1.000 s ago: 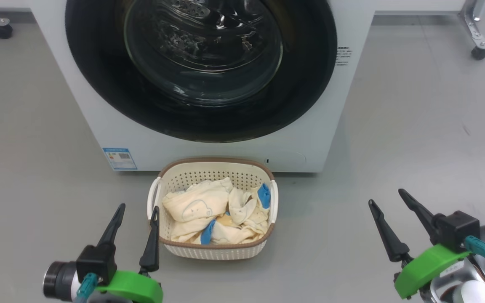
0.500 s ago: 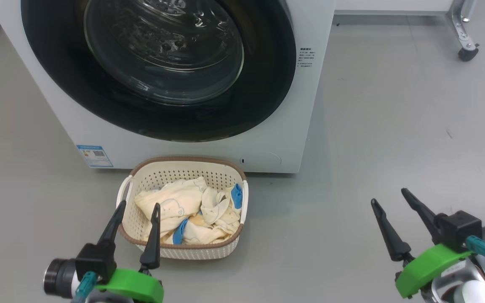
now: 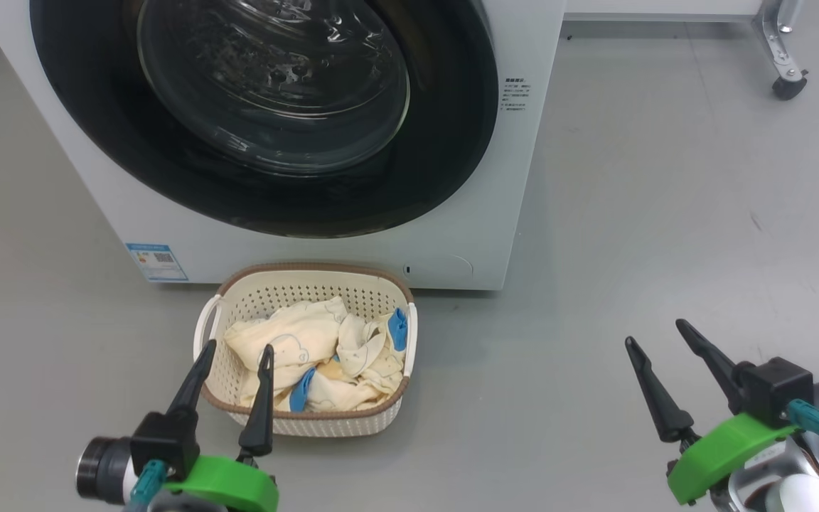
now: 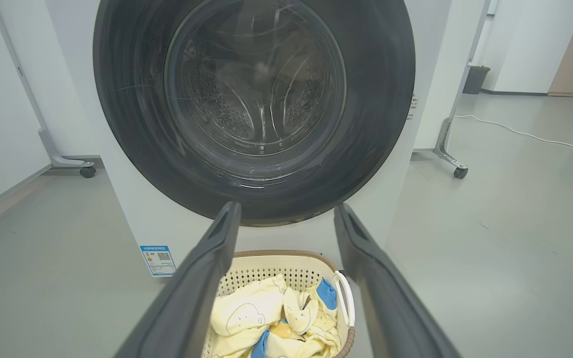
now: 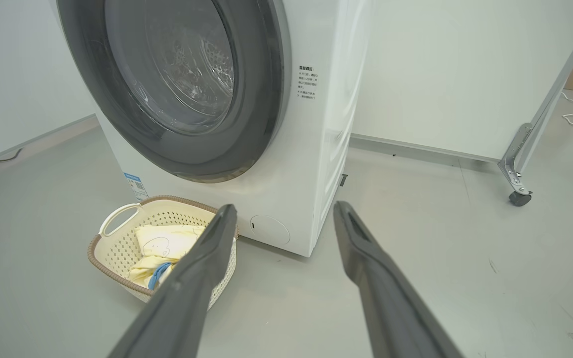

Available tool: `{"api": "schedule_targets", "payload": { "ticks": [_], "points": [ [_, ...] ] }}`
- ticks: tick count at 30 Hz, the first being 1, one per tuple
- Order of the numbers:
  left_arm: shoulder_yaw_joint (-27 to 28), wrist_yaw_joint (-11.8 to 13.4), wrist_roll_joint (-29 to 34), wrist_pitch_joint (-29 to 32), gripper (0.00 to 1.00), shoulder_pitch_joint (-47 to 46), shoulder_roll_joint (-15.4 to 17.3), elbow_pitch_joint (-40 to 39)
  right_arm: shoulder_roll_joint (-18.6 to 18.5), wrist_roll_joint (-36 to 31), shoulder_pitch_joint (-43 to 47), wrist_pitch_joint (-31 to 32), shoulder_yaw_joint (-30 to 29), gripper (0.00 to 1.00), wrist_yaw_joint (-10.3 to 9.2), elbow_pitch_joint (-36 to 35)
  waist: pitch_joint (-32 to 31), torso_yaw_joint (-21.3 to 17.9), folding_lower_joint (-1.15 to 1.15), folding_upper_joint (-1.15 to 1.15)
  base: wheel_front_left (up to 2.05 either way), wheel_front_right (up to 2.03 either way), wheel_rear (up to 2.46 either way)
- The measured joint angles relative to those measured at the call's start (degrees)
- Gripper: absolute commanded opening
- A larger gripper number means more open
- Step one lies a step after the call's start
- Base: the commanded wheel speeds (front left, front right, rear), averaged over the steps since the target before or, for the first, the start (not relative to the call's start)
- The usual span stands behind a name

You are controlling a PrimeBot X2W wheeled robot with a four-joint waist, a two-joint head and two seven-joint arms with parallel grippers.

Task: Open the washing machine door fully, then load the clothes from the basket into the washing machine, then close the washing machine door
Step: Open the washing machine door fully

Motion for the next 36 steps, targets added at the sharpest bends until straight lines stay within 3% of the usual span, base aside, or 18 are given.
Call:
{"api": "schedule_targets", "payload": {
  "ticks": [23,36],
  "points": [
    [-0.8,0.6,-0.4,-0.4,1.00,0.0,0.4,0.0,1.6,0.0,-0.2,-0.6,-3.0,1.00,0.00,0.0,0.1,-0.3,0.00,0.00,0.00,0.00,0.00],
    [-1.8,1.0,-0.4,-0.5,1.00,-1.9,0.4,-1.2,1.8,1.4,-4.7,-1.2,-6.5,1.00,0.00,0.1,3.4,0.5,0.00,0.00,0.00,0.00,0.00]
  ]
}}
